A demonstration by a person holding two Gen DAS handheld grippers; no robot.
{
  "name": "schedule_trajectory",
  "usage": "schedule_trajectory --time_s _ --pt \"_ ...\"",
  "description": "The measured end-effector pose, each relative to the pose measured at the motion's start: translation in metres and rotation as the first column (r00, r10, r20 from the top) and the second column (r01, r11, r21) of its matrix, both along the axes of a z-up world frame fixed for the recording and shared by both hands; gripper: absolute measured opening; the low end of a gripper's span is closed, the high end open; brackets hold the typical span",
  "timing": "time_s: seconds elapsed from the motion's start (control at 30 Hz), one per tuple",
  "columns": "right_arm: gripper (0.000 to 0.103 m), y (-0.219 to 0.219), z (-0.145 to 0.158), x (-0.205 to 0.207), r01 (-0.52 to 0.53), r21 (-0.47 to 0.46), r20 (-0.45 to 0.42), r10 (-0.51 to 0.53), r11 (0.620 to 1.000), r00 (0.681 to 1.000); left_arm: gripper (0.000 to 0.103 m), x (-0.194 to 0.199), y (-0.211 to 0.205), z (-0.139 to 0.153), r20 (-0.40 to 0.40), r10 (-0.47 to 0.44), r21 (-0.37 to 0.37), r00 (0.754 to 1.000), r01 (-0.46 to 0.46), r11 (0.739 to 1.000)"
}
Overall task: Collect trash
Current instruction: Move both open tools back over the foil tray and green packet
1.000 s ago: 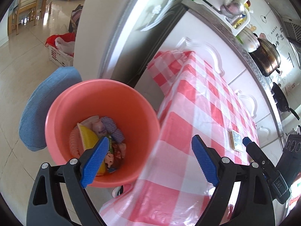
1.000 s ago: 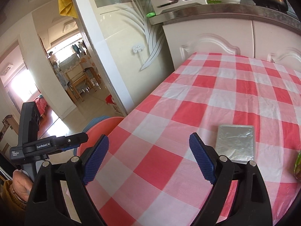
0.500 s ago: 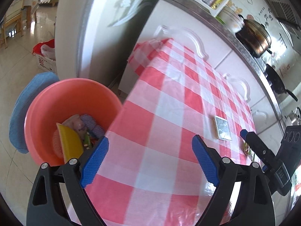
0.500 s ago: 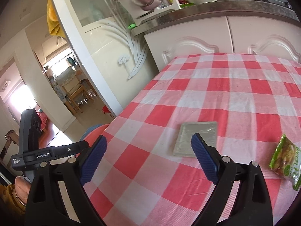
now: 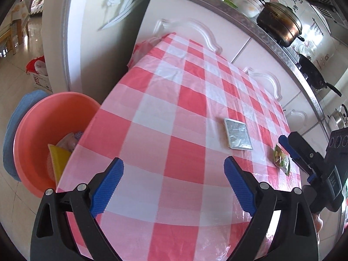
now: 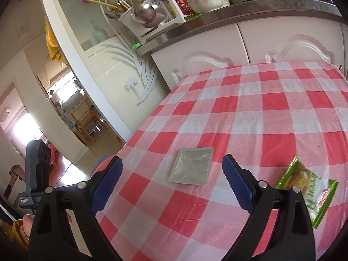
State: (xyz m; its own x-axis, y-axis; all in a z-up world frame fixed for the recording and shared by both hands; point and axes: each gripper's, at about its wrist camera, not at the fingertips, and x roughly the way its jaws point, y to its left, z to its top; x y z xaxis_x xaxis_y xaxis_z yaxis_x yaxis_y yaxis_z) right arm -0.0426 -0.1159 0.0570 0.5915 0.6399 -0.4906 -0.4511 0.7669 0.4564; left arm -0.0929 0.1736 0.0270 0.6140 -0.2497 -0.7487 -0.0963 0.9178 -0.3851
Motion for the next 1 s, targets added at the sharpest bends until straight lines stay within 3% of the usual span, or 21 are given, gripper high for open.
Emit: schedule_trajectory --time_s 1.0 --pt "0.094 -0.136 0.003 0.009 0.21 0.089 -0.008 -0.21 0.974 0.978 0.093 0.019 -0.107 0.001 -0.052 -0.151 0.096 0.987 0.156 0.983"
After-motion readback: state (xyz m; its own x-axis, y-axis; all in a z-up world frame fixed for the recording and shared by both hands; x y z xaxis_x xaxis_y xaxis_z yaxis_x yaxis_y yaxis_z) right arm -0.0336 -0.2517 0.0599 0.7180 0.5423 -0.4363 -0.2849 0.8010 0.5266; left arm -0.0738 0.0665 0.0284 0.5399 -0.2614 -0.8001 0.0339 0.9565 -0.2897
